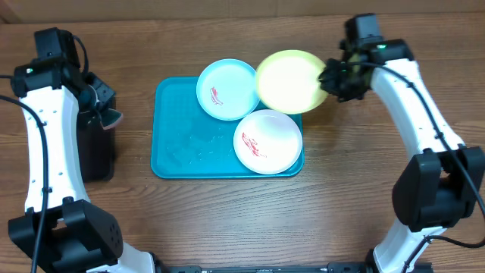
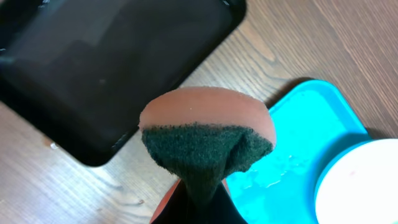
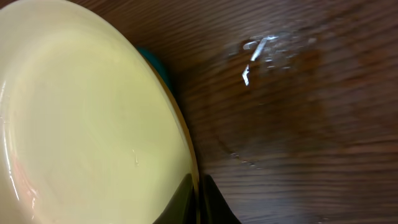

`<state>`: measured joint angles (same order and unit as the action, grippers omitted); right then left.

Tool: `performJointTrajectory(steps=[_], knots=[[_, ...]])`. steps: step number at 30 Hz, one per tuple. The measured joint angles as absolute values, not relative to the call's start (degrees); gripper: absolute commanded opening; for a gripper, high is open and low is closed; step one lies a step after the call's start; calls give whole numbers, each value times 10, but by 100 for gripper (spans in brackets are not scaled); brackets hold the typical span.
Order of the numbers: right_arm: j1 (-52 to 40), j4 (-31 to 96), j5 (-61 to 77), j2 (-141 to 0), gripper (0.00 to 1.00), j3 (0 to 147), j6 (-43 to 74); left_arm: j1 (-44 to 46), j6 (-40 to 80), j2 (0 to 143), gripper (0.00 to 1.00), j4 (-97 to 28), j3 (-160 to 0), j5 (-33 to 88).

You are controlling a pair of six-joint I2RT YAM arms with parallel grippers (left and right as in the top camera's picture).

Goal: Clean dirty plates on tray and stack at the side
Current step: 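Lift the yellow plate with the right gripper and move it right, then set the yellow plate on the table and release it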

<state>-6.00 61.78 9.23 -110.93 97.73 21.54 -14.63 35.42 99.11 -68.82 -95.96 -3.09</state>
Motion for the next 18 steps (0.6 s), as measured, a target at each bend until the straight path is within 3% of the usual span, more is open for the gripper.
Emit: performJointTrajectory(steps=[16,18], knots=[[130,498,81,-1128,4,836,255,-111,324,993,4,-643,-899,28],[130,479,81,-1129,9,812,255,-111,322,993,4,-642,-899,32]])
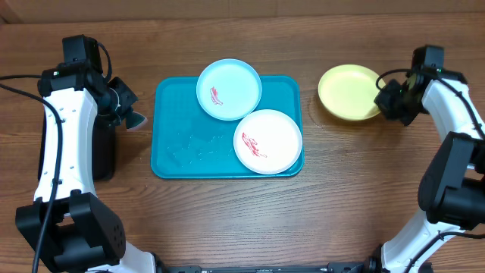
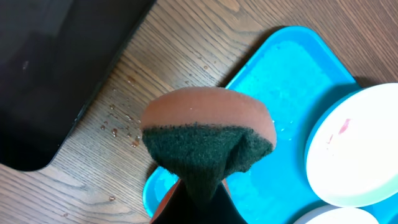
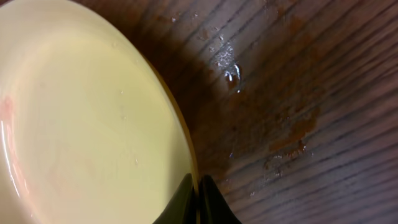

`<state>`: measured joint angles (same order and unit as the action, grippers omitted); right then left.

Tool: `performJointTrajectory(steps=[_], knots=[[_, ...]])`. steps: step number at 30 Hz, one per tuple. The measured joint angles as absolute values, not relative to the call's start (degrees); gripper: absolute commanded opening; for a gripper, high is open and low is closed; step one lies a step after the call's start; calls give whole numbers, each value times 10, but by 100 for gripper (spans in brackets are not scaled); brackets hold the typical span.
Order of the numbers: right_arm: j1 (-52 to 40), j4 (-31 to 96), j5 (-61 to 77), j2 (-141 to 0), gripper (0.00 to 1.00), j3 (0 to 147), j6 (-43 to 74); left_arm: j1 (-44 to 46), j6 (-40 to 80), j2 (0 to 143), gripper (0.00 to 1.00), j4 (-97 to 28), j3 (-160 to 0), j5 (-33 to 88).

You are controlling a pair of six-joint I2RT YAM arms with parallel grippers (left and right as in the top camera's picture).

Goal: Clean dirty plates on tray and stack at the side
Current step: 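Set the yellow plate on the table and release it, then move the right gripper to grip the white plate's rim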

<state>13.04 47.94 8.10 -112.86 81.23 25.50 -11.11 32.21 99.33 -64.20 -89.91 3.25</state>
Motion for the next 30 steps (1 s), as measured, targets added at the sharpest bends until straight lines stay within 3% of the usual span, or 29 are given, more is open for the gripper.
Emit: performJointTrajectory(steps=[2,5,8,14,18,24,26,30], knots=[[130,469,79,-1130,36,792,255,-111,317,993,4,-642,-899,35],[130,464,74,-1131,53,778,258,-111,312,993,4,-642,-899,39],[130,471,72,-1131,78,778,258,-111,311,993,4,-642,-899,40],[130,548,73,-1128,79,803,254,-111,298,993,4,-639,-899,41],[120,555,81,-1095,86,840,244,-111,294,993,4,-635,-899,41],[34,388,212,-1027,88,876,142,-105,266,993,4,-620,-899,51],[-7,334,223,-1032,93,873,115,-99,260,993,4,-620,-899,53],[-100,258,211,-1056,94,861,81,-87,250,993,4,-620,-898,54]])
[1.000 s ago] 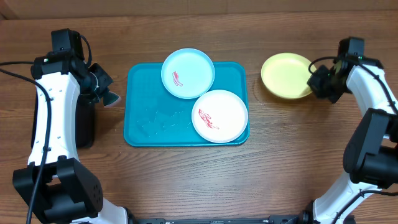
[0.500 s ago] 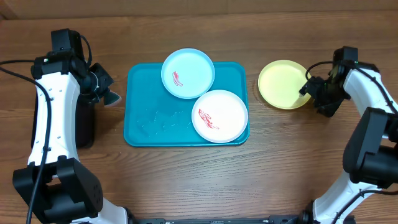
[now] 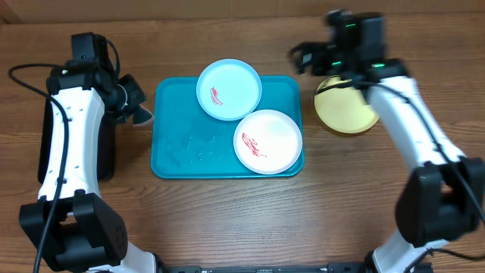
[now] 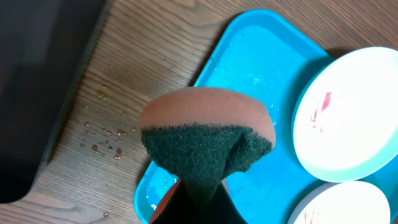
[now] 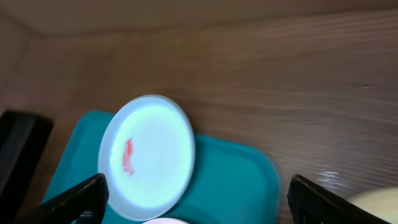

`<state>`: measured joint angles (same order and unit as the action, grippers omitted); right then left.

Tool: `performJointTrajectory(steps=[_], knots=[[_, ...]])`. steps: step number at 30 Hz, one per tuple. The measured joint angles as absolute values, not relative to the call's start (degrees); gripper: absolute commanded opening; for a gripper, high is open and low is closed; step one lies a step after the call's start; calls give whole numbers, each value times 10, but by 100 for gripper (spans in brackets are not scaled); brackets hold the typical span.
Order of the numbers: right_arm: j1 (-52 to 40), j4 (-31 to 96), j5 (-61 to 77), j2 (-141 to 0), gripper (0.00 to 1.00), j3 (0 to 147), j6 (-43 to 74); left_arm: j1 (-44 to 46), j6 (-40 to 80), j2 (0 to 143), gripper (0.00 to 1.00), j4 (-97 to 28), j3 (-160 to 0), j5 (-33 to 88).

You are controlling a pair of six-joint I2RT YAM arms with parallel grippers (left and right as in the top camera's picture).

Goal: Clean dirty plates on tray and stack at the side
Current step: 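Move the right gripper to grip the white plate's rim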

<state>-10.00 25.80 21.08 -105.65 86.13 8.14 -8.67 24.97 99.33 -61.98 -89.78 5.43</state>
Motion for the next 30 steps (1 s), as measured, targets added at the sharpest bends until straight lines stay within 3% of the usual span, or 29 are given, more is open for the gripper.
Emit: performJointTrajectory(steps=[8,10,13,15,17,26,30], knots=[[-237,140,88,-1197,91,854,82,-78,236,993,4,-619,-897,56],[-249,116,74,-1228,84,850,94,-78,236,993,4,-619,-897,56],[-254,93,60,-1256,61,845,109,-78,236,993,4,-619,-897,56],[-255,80,53,-1261,55,844,123,-78,235,993,4,-619,-897,56],[-255,76,50,-1261,54,844,129,-78,235,993,4,-618,-897,56],[-271,86,45,-1262,29,844,135,-78,235,993,4,-615,-896,56],[-296,87,51,-1262,28,844,135,-78,235,993,4,-615,-896,56]])
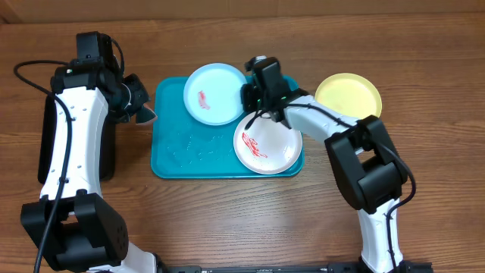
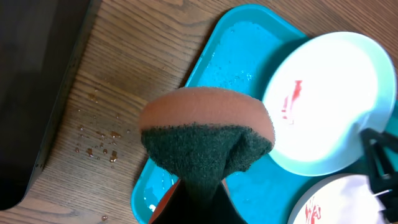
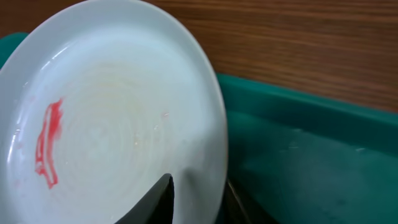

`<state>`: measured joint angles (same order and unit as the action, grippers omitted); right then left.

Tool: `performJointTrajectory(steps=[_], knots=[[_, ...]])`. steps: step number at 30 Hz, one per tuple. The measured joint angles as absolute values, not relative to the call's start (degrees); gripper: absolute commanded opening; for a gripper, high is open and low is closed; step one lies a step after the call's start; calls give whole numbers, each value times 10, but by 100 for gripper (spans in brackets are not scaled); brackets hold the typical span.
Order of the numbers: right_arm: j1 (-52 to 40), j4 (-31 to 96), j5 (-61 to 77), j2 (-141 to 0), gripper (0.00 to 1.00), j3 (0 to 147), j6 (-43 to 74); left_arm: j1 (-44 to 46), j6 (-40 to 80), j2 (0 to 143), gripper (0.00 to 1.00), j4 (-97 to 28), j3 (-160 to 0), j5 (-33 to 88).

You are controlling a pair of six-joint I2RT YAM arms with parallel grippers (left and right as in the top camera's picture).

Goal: Clean dirty plates on tray and stack at the side
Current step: 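Move the right gripper to grip the white plate's rim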

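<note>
A light-blue plate (image 1: 214, 93) with a red smear lies on the far edge of the teal tray (image 1: 178, 152). My right gripper (image 1: 248, 96) grips its right rim, one finger on top and one below (image 3: 199, 193). A white plate (image 1: 267, 142) with red smears rests on the tray's right side. Right of the tray, a clean yellow plate (image 1: 348, 94) sits on the table. My left gripper (image 1: 130, 106) hovers at the tray's left edge, shut on an orange sponge with a green pad (image 2: 205, 134).
A black bin (image 1: 91, 152) stands left of the tray, under my left arm. Water drops speckle the wood (image 2: 96, 140) between bin and tray. The tray floor (image 2: 249, 68) is wet on its left half.
My right gripper was open in the air above the tray's far right; now it is shut on the light-blue plate's right rim. That plate sits a little further left. The sponge hardly moved.
My right gripper held the yellow plate over the tray's far right corner, then had it on the table to the right. It then stood open and clear of it, and now grips the light-blue plate. My left gripper carried the sponge from the bin to the tray's left edge.
</note>
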<state>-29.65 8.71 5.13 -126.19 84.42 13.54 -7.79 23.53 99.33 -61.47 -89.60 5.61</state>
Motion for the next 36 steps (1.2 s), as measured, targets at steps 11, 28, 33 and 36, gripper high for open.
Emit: performJointTrajectory(steps=[11,28,33,36], knots=[[-349,137,24,-1258,47,851,135,-78,235,993,4,-615,-896,56],[-336,9,-1,-1273,47,854,105,-78,235,993,4,-617,-896,56],[-336,16,-8,-1292,48,854,97,-78,236,993,4,-617,-896,56],[-336,27,-20,-1292,45,854,93,-78,235,993,4,-619,-896,56]])
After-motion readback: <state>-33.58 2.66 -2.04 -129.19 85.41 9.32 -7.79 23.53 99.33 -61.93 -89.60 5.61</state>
